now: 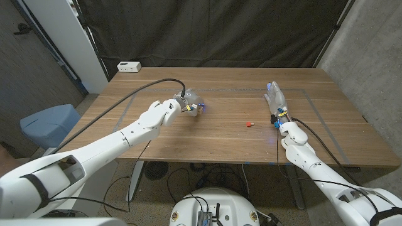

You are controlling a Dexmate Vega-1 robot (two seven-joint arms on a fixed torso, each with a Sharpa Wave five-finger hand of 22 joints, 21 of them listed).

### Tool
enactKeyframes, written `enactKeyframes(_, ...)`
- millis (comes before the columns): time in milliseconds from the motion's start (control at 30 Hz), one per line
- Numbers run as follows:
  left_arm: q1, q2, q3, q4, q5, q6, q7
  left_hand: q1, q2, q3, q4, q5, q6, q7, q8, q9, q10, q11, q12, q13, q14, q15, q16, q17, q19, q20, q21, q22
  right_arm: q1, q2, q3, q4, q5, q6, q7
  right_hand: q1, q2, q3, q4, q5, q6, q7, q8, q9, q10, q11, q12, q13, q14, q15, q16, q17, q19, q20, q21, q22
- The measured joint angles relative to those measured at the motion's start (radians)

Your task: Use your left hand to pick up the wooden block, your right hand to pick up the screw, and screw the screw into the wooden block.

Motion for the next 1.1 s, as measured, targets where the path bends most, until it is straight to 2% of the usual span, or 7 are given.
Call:
enactKeyframes(100, 0.003, 0.000, 0.000, 0.000, 0.000, 0.003, 0.013, 0.004, -0.002, -0.007, 0.001, 0.000, 0.023, 0.002, 0.014, 0.007, 0.018, -0.001, 0.022, 0.015, 0.021, -0.011, 0.004, 0.000, 0.002, 0.001, 0.000, 0.000, -0.001, 0.000, 0.001, 0.000, 0.001, 0.000, 0.000, 0.000, 0.000, 0.000, 0.000, 0.000, 0.000, 0.000, 0.000, 0.000, 0.000, 0.000, 0.000, 0.000, 0.000, 0.000, 0.000, 0.000, 0.000, 0.000, 0.000, 0.000)
enactKeyframes(333, 0.013, -0.001, 0.000, -0.001, 0.002, 0.007, 0.041, 0.025, 0.001, -0.014, 0.002, 0.000, 0.048, 0.013, 0.032, 0.017, 0.041, -0.005, 0.053, 0.040, 0.050, -0.011, 0.004, 0.000, 0.025, 0.000, 0.000, 0.000, -0.002, 0.002, 0.001, 0.005, 0.003, 0.002, 0.002, 0.000, 0.000, 0.000, 0.000, 0.000, 0.000, 0.000, 0.000, 0.000, 0.000, 0.000, 0.000, 0.000, 0.000, 0.000, 0.000, 0.000, 0.000, 0.000, 0.000, 0.000)
enactKeyframes(600, 0.017, -0.004, 0.003, 0.004, 0.011, 0.007, 0.069, 0.040, 0.004, -0.017, 0.001, 0.000, 0.063, 0.009, 0.047, 0.026, 0.046, -0.010, 0.072, 0.058, 0.071, -0.011, 0.004, 0.005, 0.036, -0.011, 0.000, 0.000, 0.000, 0.006, 0.002, 0.016, 0.005, 0.008, 0.006, 0.000, 0.000, 0.004, -0.004, 0.000, 0.000, 0.000, 0.000, 0.000, 0.000, 0.000, 0.000, 0.000, 0.000, 0.000, 0.000, 0.001, 0.000, 0.000, 0.000, 0.000)
enactKeyframes(667, 0.017, -0.006, 0.004, 0.007, 0.014, 0.008, 0.074, 0.041, 0.005, -0.020, 0.004, 0.000, 0.072, 0.015, 0.051, 0.027, 0.056, -0.008, 0.082, 0.064, 0.075, -0.014, 0.004, 0.005, 0.041, -0.006, 0.000, -0.002, 0.000, 0.007, 0.003, 0.017, 0.005, 0.009, 0.007, 0.000, 0.000, 0.004, -0.004, 0.000, 0.000, 0.000, 0.000, 0.000, 0.000, 0.000, 0.000, 0.000, 0.000, 0.000, 0.000, 0.002, 0.000, 0.000, 0.000, 0.000)
enactKeyframes(800, 0.017, -0.009, 0.007, 0.012, 0.018, 0.009, 0.080, 0.051, 0.006, -0.028, 0.004, 0.000, 0.080, 0.012, 0.060, 0.032, 0.067, -0.009, 0.098, 0.076, 0.090, -0.013, 0.004, 0.005, 0.049, -0.013, 0.000, -0.002, 0.001, 0.009, 0.003, 0.020, 0.006, 0.012, 0.007, 0.000, 0.000, 0.004, -0.004, 0.000, 0.000, 0.000, 0.000, 0.000, 0.000, 0.000, 0.000, 0.000, 0.000, 0.000, 0.000, 0.002, 0.000, 0.000, 0.000, 0.000)
enactKeyframes(1100, 0.014, -0.013, 0.012, 0.020, 0.024, 0.011, 0.090, 0.071, 0.016, -0.037, 0.005, 0.000, 0.111, 0.011, 0.084, 0.045, 0.091, -0.015, 0.133, 0.105, 0.117, -0.015, 0.012, 0.009, 0.070, -0.013, 0.000, -0.002, 0.002, 0.012, 0.004, 0.028, 0.007, 0.015, 0.008, -0.004, -0.004, 0.004, -0.004, 0.000, 0.000, 0.000, 0.000, 0.000, 0.000, 0.000, 0.000, 0.000, 0.000, 0.000, 0.000, 0.002, 0.000, 0.000, 0.000, 0.000)
